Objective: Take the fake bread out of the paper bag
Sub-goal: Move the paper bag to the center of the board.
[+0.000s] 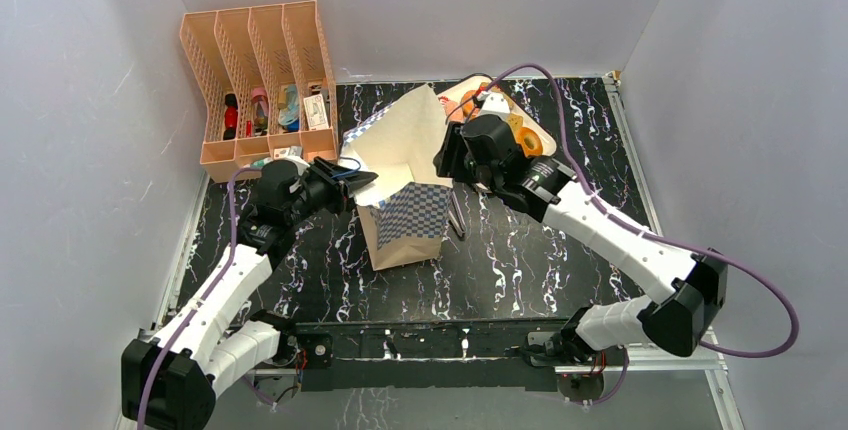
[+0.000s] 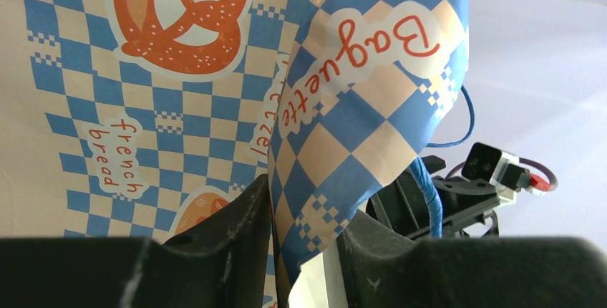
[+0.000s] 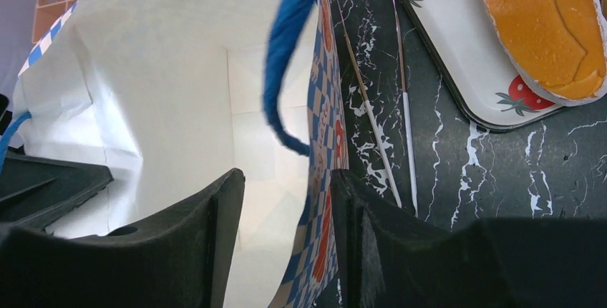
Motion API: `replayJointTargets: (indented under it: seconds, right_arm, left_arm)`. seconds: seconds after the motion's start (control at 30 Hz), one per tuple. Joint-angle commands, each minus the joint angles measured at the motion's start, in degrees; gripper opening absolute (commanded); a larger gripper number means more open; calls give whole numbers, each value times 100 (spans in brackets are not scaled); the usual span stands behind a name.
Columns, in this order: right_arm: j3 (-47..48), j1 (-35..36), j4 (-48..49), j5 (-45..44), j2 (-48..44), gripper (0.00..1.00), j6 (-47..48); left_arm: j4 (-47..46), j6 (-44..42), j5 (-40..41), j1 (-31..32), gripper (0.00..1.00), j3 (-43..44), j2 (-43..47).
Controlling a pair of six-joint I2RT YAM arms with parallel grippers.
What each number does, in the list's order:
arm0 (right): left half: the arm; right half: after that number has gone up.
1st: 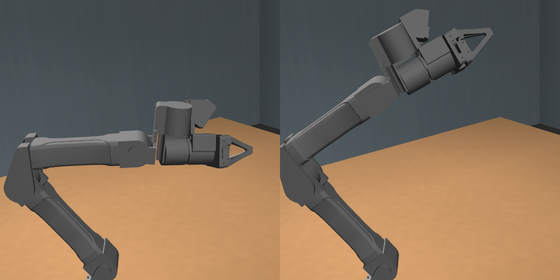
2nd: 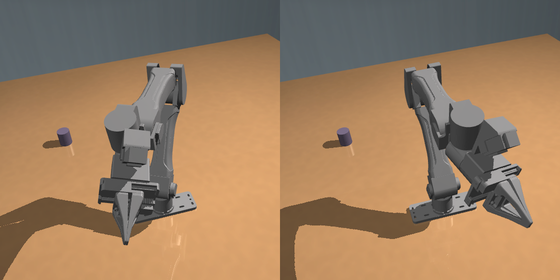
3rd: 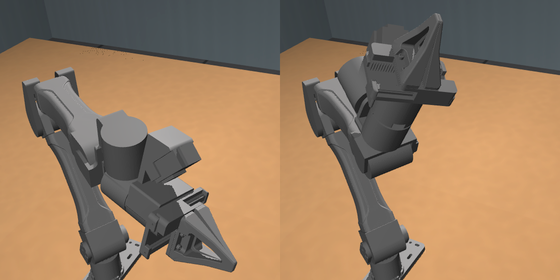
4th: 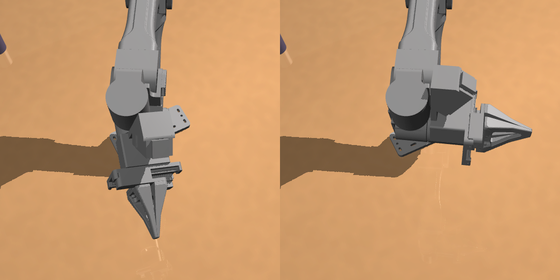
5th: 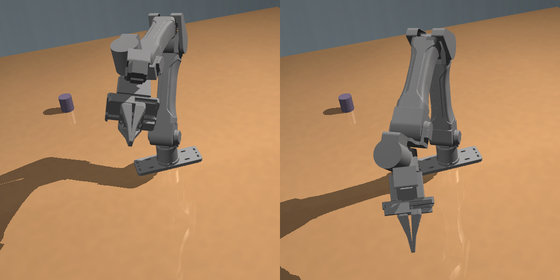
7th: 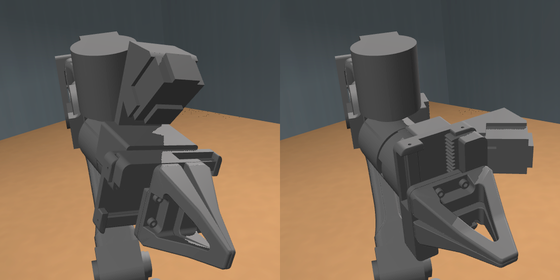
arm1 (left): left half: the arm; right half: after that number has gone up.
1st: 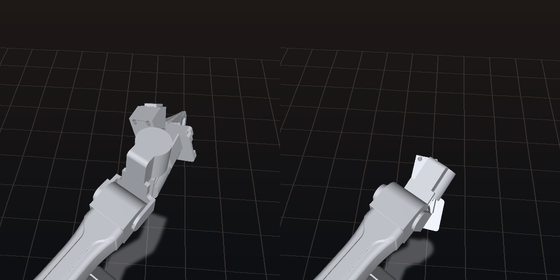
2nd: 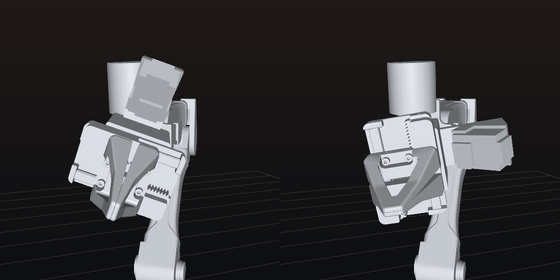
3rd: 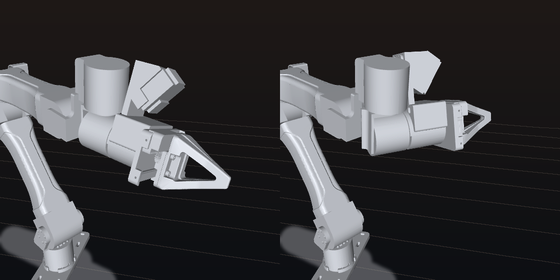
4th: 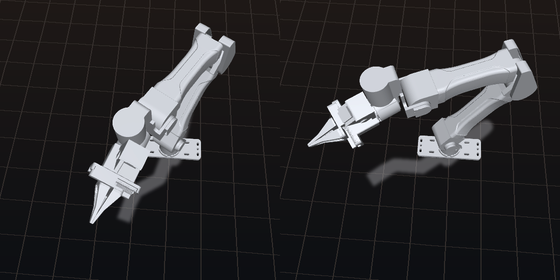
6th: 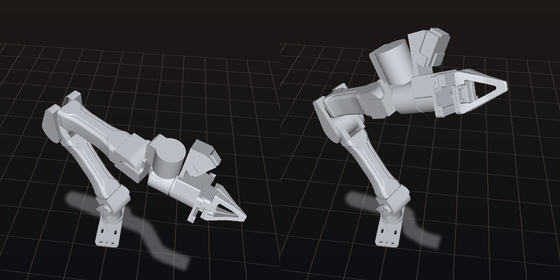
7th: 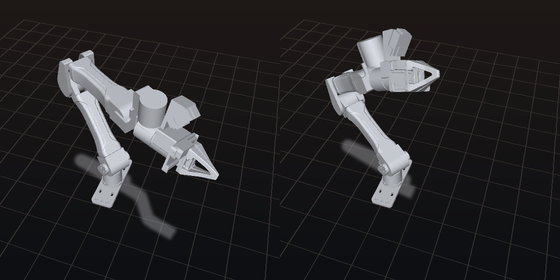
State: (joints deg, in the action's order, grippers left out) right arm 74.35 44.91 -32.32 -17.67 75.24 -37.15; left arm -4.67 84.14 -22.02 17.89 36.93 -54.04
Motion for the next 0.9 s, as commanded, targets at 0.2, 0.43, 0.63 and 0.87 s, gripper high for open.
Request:
replayJointTargets:
  seconds: [0.2,0.43,0.63,0.87]
  right_arm:
    - [492,27,453,-166,345,18,173]
    - [696,25,456,-305,435,6,275]
    - [683,23,508,-360,435,1,325]
    - [556,27,500,-514,391,0,418]
  left_arm:
    - [-62,-386,-780,-151,41,414,-107]
    - [289,-715,-1151,-242,48,645,-268]
    - [1130,-1047,-897,-430,56,901,-187]
    - [1203,-1058,-920,-705,63,1016,-252]
